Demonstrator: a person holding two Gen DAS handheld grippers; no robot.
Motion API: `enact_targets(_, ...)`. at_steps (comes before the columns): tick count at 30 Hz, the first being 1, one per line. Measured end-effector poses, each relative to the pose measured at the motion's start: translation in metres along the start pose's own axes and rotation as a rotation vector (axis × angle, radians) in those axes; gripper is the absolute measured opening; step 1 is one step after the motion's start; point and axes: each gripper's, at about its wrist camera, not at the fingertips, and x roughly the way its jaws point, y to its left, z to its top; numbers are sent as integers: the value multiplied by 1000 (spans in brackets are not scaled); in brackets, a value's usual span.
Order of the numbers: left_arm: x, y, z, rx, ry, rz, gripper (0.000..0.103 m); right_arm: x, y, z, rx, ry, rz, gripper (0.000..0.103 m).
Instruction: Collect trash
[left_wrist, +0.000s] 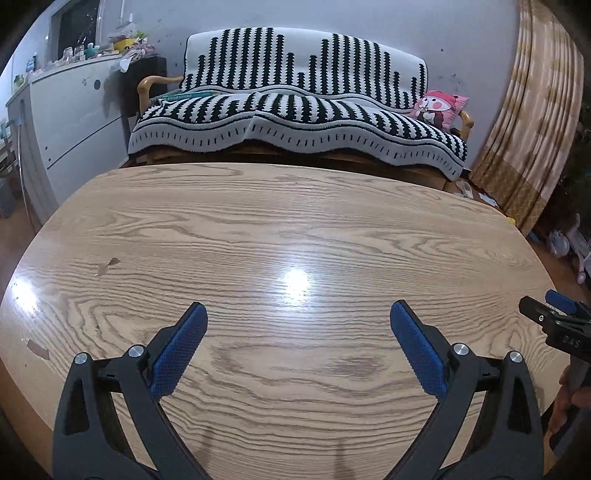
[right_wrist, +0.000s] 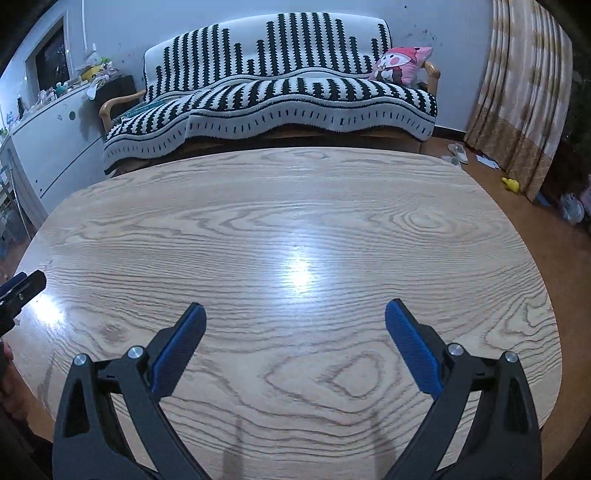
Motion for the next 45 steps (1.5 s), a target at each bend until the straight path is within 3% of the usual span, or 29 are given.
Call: enact_targets(45, 3, -8, 0, 22, 10, 4, 96, -5, -10, -2, 9, -1, 3, 94)
